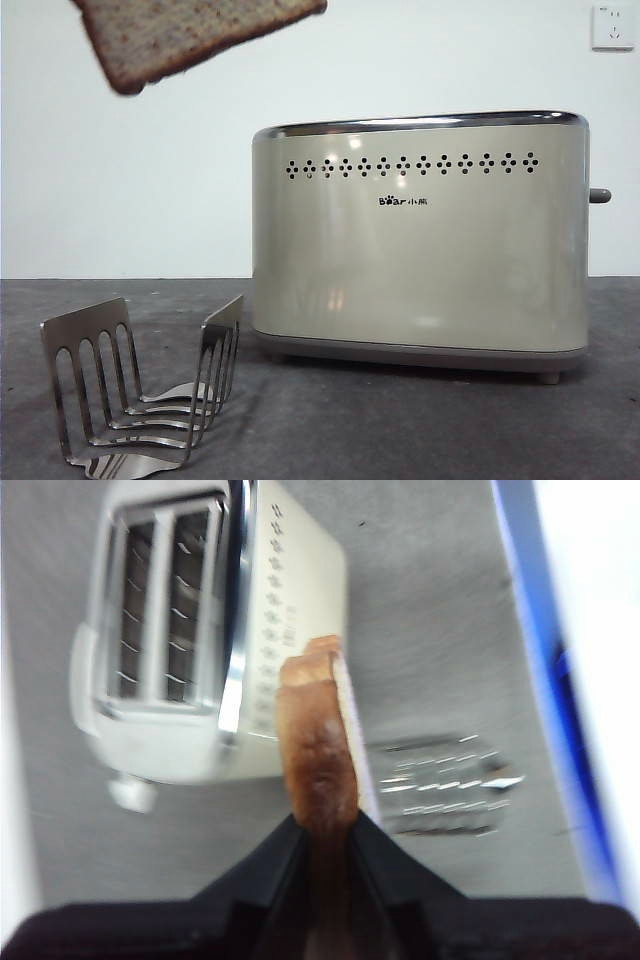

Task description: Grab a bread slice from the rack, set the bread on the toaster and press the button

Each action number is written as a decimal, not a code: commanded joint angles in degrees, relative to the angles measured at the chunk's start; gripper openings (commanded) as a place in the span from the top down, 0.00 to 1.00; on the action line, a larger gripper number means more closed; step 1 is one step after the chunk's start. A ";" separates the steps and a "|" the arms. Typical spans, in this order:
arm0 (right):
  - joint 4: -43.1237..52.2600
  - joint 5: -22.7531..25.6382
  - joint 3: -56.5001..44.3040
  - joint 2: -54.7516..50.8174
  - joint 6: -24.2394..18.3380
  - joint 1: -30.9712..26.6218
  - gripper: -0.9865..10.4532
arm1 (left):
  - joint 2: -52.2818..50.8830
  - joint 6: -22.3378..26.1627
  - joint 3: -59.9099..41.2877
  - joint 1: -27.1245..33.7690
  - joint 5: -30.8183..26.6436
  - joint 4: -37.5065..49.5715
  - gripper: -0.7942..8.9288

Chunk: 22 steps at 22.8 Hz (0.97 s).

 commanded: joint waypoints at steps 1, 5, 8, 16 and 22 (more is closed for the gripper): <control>-0.74 0.00 0.33 -0.09 0.20 0.04 0.91 | 1.62 9.01 2.40 -0.20 -2.91 5.75 0.92; -1.62 -0.02 0.33 -0.09 0.20 0.04 0.91 | 4.57 12.48 5.84 -0.20 -3.91 14.99 0.93; -1.75 0.00 0.33 -0.09 0.17 0.04 0.91 | 7.82 17.53 8.85 -0.20 -3.69 16.74 0.93; -1.75 -0.04 0.33 -0.09 0.17 0.04 0.91 | 18.23 18.16 17.42 -0.17 2.62 12.81 0.93; -1.75 -0.04 0.33 -0.09 0.17 0.04 0.91 | 24.65 18.95 22.69 -0.04 3.19 10.34 0.93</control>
